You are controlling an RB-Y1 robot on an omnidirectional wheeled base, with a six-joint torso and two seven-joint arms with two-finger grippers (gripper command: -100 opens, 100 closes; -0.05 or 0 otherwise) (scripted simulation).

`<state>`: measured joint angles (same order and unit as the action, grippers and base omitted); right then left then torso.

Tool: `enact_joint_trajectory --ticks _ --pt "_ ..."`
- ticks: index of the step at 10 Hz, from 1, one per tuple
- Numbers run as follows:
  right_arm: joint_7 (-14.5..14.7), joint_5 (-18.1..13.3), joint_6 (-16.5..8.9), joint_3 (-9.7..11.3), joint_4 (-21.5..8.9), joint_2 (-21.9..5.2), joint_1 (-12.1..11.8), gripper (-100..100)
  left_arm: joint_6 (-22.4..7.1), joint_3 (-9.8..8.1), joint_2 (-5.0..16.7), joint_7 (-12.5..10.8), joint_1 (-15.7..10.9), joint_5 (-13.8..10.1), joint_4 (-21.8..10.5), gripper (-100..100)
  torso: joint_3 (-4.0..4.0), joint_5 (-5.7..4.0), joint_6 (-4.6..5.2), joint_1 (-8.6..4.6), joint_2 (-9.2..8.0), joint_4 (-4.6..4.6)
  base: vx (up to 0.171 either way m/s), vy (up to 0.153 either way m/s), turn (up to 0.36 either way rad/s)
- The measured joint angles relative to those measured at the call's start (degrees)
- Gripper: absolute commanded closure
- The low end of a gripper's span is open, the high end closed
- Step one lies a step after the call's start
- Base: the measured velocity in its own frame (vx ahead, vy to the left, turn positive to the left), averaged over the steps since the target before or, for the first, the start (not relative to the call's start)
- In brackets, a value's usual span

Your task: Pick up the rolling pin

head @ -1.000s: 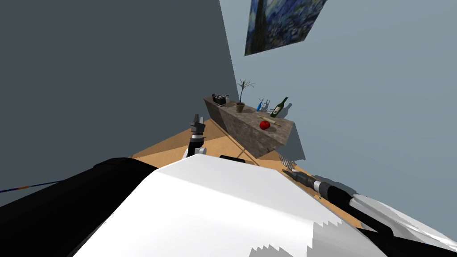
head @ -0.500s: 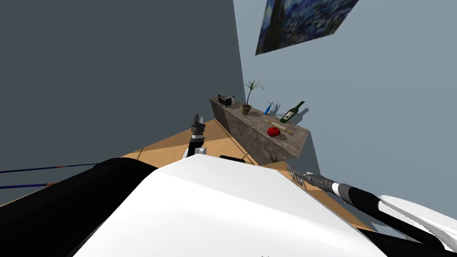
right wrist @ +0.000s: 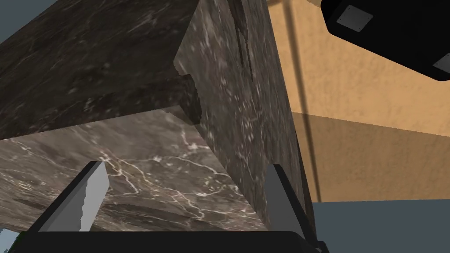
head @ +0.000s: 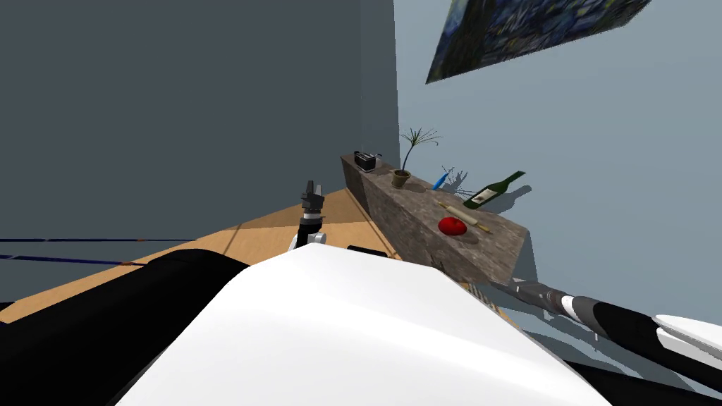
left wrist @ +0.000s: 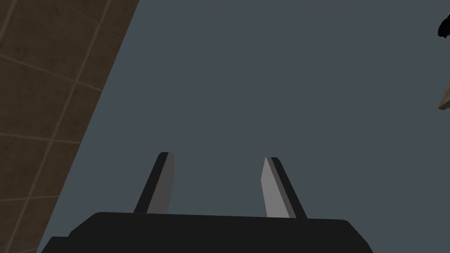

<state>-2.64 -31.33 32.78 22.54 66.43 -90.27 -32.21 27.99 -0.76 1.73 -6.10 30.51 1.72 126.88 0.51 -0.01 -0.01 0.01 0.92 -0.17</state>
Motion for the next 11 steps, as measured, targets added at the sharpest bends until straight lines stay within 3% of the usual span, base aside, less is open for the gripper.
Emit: enact_joint_trajectory --ticks 4,7,10,11 --pt "-0.37 -2.53 1.83 4.76 -6.62 -3.62 4.09 -100 0.01 -0.01 0.01 0.00 0.03 0.00 0.01 0 0.54 -0.06 -0.04 -0.25 0.89 -0.22 0.378 -0.024 0.340" --pt "-0.21 -3.05 2.14 8.42 -9.02 -5.65 4.27 -100 0.00 -0.01 0.00 0.00 0.03 0.00 0.01 0 0.42 -0.04 0.01 -0.02 0.68 -0.18 0.326 -0.054 0.250" --pt "-0.71 -3.41 2.31 12.00 -8.87 -5.29 3.81 -100 0.00 -0.01 0.00 0.00 0.02 0.00 0.00 0 0.13 0.00 0.09 0.18 0.18 -0.06 0.190 -0.029 0.105" --pt "-0.74 -3.37 2.30 12.11 -8.78 -5.28 3.76 0 0.00 -0.01 -0.01 0.00 0.01 0.00 0.01 0 -0.09 0.03 0.13 0.27 -0.21 0.02 0.020 -0.003 0.001"
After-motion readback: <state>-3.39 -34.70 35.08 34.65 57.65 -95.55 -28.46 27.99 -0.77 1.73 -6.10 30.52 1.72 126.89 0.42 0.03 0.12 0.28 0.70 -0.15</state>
